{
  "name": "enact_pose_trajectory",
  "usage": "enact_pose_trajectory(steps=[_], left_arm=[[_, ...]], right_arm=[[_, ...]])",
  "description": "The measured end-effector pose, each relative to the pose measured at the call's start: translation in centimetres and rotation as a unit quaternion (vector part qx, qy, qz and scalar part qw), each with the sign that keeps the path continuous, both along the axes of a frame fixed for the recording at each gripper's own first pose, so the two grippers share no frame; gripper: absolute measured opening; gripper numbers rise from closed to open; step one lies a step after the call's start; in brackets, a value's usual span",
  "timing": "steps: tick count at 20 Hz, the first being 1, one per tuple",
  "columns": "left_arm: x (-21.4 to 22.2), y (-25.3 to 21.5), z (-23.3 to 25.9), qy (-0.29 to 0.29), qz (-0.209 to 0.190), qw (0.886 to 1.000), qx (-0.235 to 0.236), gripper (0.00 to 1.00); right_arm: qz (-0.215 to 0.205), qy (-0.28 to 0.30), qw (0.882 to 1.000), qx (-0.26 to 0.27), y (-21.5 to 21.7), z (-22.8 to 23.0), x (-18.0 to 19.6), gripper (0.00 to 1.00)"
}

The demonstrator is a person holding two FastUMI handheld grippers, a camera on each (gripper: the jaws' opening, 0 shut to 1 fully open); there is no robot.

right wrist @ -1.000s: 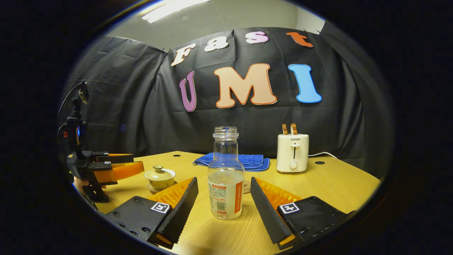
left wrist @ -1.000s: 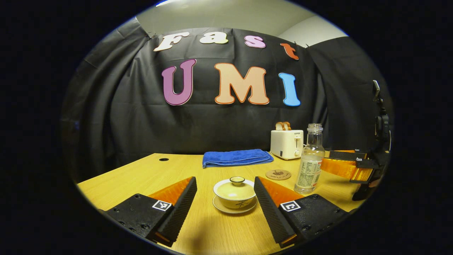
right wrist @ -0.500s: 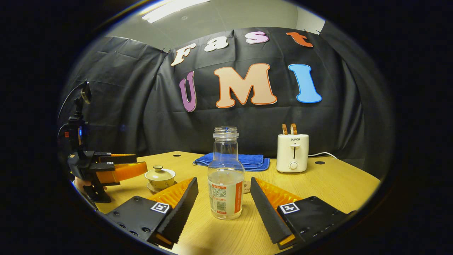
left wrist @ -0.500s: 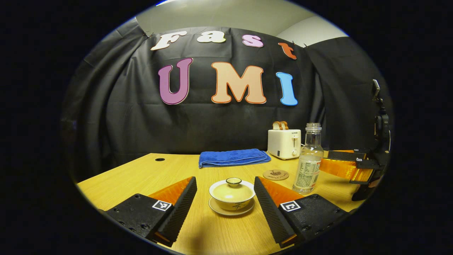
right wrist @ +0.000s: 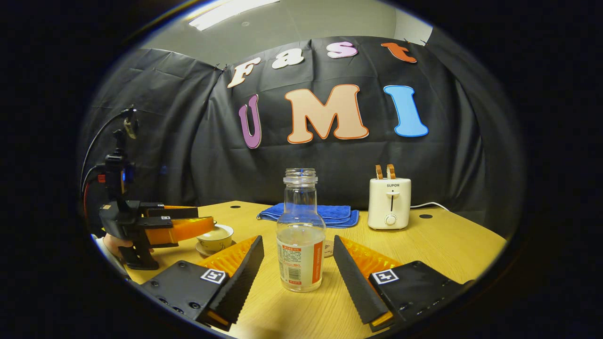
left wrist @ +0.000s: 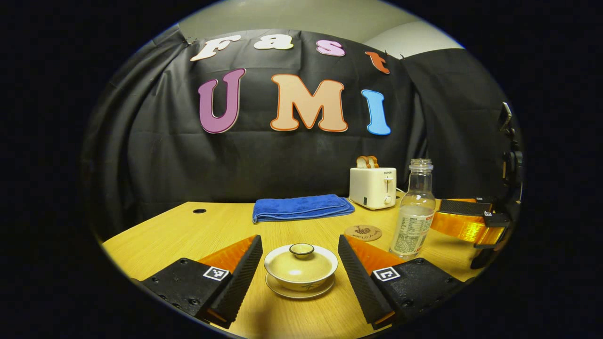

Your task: Open the teacup lid with one hand, grasp the water bottle and pour water into the teacup with the other hand; after pouring, place the water bottle on the coaster and then close the teacup lid.

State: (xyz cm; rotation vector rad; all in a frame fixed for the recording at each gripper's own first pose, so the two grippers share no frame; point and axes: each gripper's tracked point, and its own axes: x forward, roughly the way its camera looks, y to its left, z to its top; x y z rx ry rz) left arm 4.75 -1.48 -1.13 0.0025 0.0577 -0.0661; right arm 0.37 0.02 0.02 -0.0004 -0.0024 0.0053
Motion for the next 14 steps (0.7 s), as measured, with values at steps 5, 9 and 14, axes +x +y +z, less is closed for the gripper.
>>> enact_pose_trajectory(steps=[5, 9, 14], left_arm=[[0.9, -0.3, -0.5, 0.015, -0.007, 1.000, 0.002, 0.74], [1.8, -0.5, -1.5, 0.049, -0.013, 0.999, 0.004, 0.71], [2.0, -0.1, -2.0, 0.061, -0.004, 0.998, 0.013, 0.61]], right_arm=[[0.000, 0.000, 1.000, 0.000, 0.0, 0.1, 0.0, 0.95], [0.000, 0.000, 1.000, 0.000, 0.0, 0.0, -0.1, 0.95], [-0.001, 0.000, 1.000, 0.000, 0.1, -0.1, -0.1, 0.95]])
